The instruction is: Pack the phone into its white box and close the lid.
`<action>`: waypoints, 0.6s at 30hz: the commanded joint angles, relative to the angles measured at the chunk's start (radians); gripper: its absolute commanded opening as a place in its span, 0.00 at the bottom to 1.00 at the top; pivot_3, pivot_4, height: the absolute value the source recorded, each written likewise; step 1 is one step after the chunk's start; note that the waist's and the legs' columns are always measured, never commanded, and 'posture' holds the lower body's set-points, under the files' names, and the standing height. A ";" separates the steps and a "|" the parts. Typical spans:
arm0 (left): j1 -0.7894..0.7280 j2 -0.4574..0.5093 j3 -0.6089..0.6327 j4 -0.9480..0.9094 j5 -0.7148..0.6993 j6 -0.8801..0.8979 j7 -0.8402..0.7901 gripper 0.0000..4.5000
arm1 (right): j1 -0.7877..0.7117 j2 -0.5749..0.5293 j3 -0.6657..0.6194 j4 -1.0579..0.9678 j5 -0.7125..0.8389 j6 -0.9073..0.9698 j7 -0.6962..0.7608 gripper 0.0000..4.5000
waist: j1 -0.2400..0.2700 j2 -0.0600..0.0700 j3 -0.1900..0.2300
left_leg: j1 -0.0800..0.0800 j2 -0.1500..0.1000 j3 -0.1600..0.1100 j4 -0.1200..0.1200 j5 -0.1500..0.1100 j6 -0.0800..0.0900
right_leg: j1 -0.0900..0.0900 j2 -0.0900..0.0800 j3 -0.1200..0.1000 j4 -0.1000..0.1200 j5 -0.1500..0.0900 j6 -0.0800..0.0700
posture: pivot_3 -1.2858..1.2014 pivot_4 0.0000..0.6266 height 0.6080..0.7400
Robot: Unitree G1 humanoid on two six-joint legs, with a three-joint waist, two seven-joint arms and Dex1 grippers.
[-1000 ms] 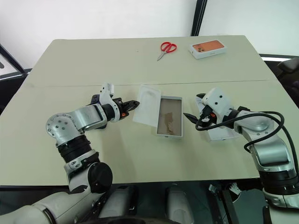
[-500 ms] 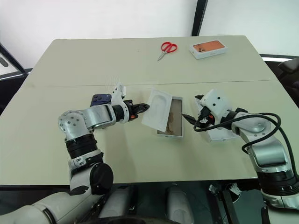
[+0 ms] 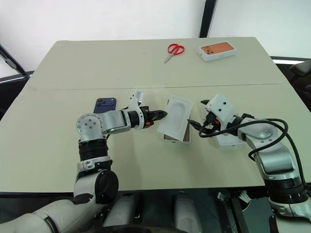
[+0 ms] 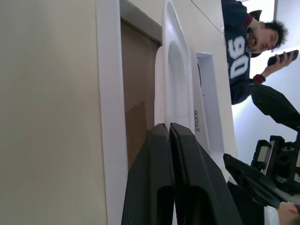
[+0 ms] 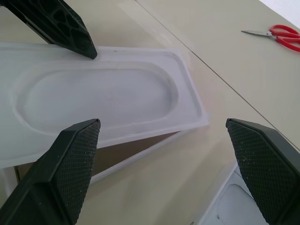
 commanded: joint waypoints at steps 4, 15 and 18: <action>-0.031 -0.047 -0.046 -0.007 -0.009 -0.012 -0.023 0.01 | -0.004 -0.002 -0.024 -0.021 -0.002 -0.014 -0.009 1.00 | -0.001 0.000 0.000 | 0.000 0.000 0.000 0.000 0.000 0.000 | 0.000 0.000 0.000 0.000 0.000 0.000 | 0.52 0.24 1.00; -0.007 -0.022 -0.090 -0.041 0.021 -0.027 -0.026 0.14 | -0.001 0.008 -0.019 -0.014 -0.008 -0.021 -0.015 1.00 | -0.001 0.000 0.000 | 0.000 0.000 0.000 0.000 0.000 0.000 | 0.000 0.000 0.000 0.000 0.000 0.000 | 0.52 0.24 1.00; -0.001 -0.021 -0.091 -0.039 0.030 -0.045 -0.029 0.43 | -0.002 0.007 -0.019 -0.013 -0.007 -0.020 -0.014 1.00 | -0.001 0.000 0.000 | 0.000 0.000 0.000 0.000 0.000 0.000 | 0.000 0.000 0.000 0.000 0.000 0.000 | 0.52 0.24 1.00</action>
